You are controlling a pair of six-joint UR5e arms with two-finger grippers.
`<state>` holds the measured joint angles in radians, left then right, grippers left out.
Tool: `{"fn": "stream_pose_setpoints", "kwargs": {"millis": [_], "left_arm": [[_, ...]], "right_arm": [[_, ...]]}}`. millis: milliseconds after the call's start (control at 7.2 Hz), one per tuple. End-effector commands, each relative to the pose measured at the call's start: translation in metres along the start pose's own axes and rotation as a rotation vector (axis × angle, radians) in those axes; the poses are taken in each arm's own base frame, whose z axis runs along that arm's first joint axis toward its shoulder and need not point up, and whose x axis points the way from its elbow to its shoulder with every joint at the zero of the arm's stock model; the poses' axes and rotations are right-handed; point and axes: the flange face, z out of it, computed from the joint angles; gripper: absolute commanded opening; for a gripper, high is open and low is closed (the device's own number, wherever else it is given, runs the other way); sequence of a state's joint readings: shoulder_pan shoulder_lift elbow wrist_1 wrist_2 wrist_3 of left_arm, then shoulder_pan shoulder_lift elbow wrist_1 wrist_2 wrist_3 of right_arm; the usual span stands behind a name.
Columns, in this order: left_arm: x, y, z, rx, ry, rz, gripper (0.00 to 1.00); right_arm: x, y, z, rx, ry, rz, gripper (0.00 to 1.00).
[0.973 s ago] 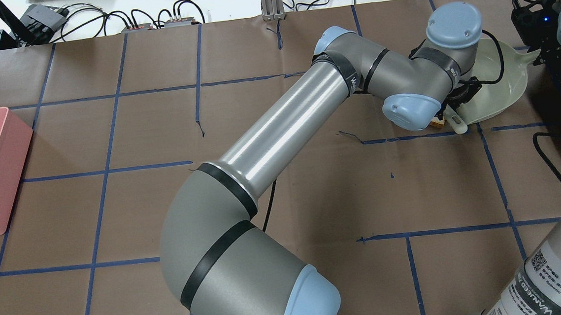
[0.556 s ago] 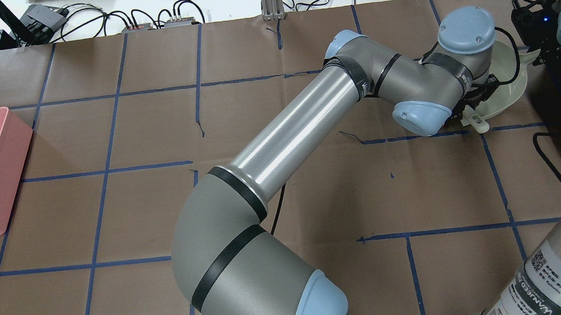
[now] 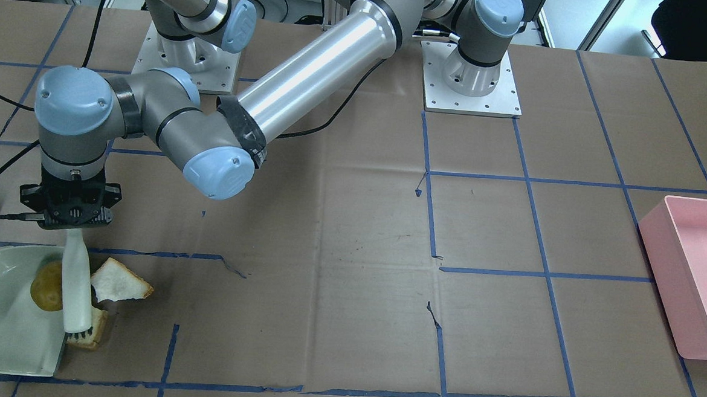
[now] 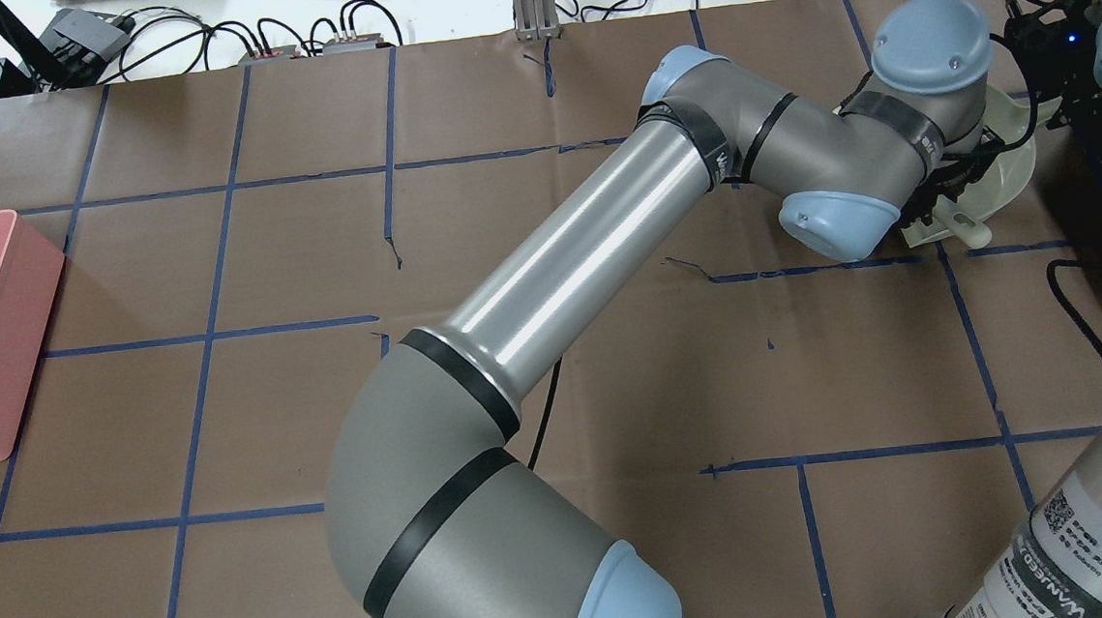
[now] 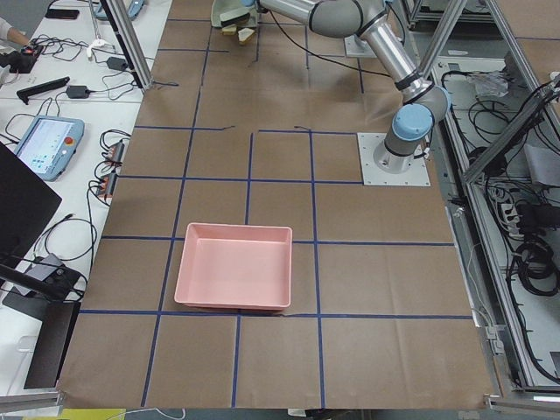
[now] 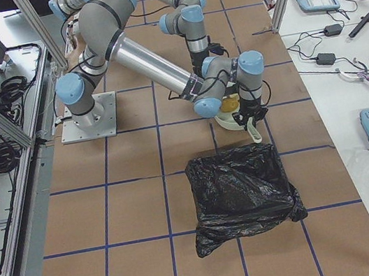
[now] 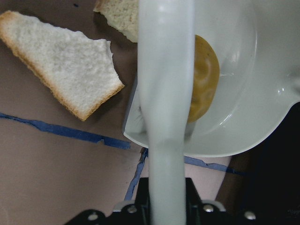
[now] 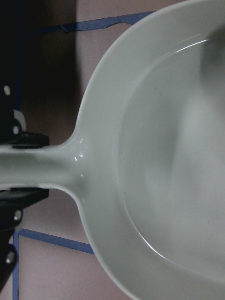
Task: Sweep and dump trash in nearest bin
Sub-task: 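Sweep the potato and bread into the dustpan with the left gripper's brush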
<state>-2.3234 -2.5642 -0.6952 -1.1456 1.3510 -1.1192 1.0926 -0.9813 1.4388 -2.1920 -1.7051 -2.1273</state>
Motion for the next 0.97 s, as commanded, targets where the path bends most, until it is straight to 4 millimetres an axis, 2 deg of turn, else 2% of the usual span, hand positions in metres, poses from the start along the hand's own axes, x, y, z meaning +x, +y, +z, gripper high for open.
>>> {"fn": "stream_pose_setpoints", "kwargs": {"millis": [0,139,278,556,695,834], "left_arm": [[-0.052,0.001,0.004,0.054,-0.230,0.088,0.00],[-0.065,-0.007,0.022,0.111,-0.309,0.112,0.00],[-0.069,-0.011,0.040,0.121,-0.341,0.111,0.00],[-0.078,-0.021,0.052,0.194,-0.414,0.126,0.00],[-0.073,-0.022,0.056,0.195,-0.399,0.107,0.00],[-0.057,-0.024,0.061,0.187,-0.342,0.095,0.00]], "right_arm": [[0.002,-0.006,-0.004,0.001,-0.011,-0.010,0.00],[0.002,-0.006,-0.003,0.002,-0.013,-0.011,0.00],[0.002,-0.006,-0.004,0.000,-0.012,-0.011,0.00],[0.002,-0.007,-0.003,0.002,-0.012,-0.012,0.00],[0.002,-0.007,-0.003,0.002,-0.012,-0.011,0.00],[0.002,-0.007,-0.003,0.002,-0.012,-0.011,0.00]]}}
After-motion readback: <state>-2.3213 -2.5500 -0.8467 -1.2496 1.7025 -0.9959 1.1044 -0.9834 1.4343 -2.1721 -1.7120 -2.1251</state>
